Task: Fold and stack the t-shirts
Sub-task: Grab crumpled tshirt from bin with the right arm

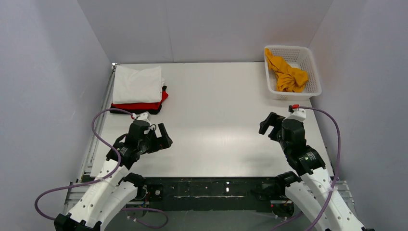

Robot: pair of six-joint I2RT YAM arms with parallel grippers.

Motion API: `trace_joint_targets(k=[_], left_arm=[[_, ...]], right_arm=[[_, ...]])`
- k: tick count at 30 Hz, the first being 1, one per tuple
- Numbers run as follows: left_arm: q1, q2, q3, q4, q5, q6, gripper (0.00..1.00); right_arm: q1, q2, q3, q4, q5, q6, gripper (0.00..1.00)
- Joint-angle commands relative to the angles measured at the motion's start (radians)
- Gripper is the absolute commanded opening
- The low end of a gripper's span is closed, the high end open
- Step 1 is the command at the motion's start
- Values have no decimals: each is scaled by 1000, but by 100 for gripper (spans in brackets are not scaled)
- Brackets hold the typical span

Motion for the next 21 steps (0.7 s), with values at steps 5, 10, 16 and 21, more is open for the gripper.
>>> trace_joint_targets(k=[5,10,16,21], left_arm=[[-4,25,-1,-49,-13,5,98],[-4,37,1,-46,-19,10,98],[-4,63,19,-56,-12,12,98],[-4,67,21,-66,-27,17,98]], right_arm=[[-5,193,216,182,81,-94,98],[-114,471,494,98,55,-173,98],[-401,864,840,51,-223,-165,97],[-502,1254,1246,-130,-308,-193,94]])
